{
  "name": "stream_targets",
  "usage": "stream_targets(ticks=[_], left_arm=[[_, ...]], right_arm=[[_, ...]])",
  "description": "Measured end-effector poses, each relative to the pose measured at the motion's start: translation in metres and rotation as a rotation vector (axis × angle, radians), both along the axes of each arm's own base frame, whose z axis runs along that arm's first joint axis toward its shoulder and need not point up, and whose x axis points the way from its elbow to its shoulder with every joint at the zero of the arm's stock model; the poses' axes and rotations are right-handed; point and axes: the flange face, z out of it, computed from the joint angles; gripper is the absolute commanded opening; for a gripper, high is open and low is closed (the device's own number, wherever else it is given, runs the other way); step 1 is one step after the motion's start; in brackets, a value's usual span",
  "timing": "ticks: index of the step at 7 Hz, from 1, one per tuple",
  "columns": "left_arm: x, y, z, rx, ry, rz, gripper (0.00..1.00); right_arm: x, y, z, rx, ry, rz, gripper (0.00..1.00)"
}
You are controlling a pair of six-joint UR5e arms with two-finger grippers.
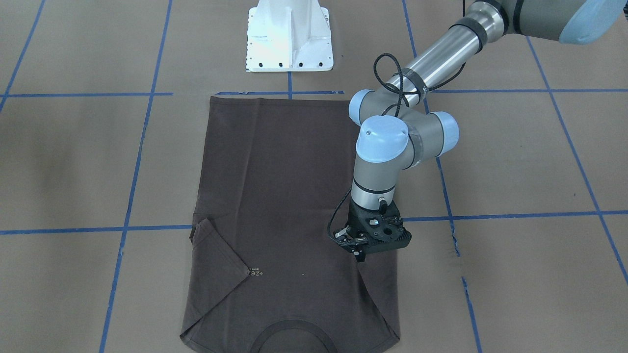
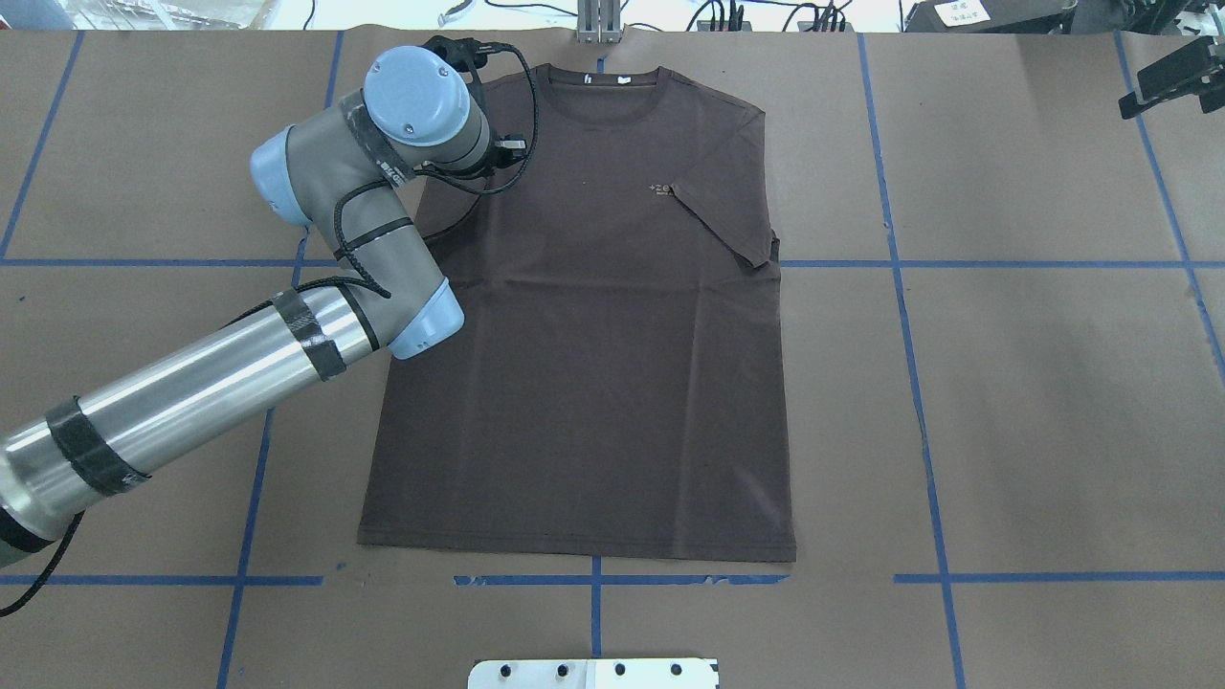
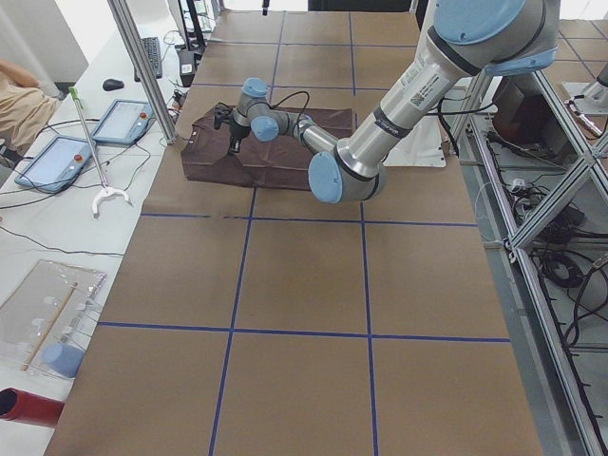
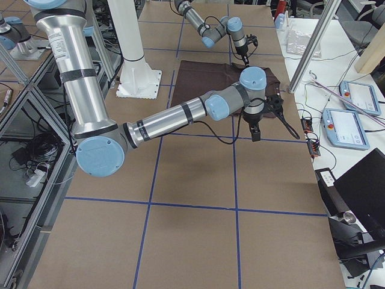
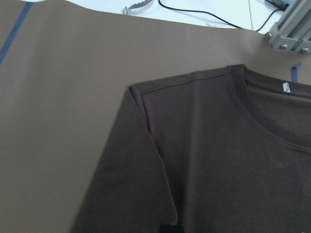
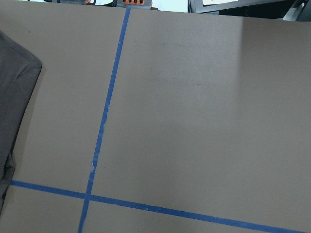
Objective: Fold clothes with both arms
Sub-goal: 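Grasp the other sleeve and fold it inward with the left gripper, then move both grippers down to the shirt hem nearest the robot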
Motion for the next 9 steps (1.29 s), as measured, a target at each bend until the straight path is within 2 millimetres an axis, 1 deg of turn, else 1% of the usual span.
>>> stream_targets(ticks=[1,2,3,4,5,6,7,8,9], left_arm=[[0.005,0.000,0.001,-0.004,-0.007,0.004,1.00],[0.004,0.001,0.004,0.031,-0.031,0.040,1.00],[-0.002,0.007,0.004,0.091,-0.053,0.093,1.00],[-0.015,0.020,0.000,0.140,-0.046,0.129,1.00],[-0.031,0.038,-0.004,0.173,-0.019,0.154,1.00],[-0.051,0.060,-0.007,0.198,0.015,0.171,1.00],[-0.069,0.092,-0.009,0.217,0.044,0.188,1.00],[-0.081,0.123,-0.008,0.223,0.060,0.209,1.00],[-0.090,0.155,0.001,0.216,0.072,0.231,1.00]], right_arm=[[-0.001,-0.001,-0.001,-0.001,-0.001,0.001,1.00],[-0.002,-0.001,-0.002,-0.002,-0.002,0.003,1.00],[-0.004,0.000,-0.005,-0.013,-0.009,0.014,1.00],[-0.015,0.004,-0.013,-0.044,-0.024,0.038,1.00],[-0.036,0.015,-0.027,-0.083,-0.041,0.067,1.00],[-0.067,0.038,-0.045,-0.123,-0.054,0.096,1.00],[-0.105,0.071,-0.065,-0.164,-0.063,0.132,1.00],[-0.146,0.109,-0.085,-0.200,-0.069,0.176,1.00],[-0.197,0.153,-0.104,-0.226,-0.075,0.226,1.00]])
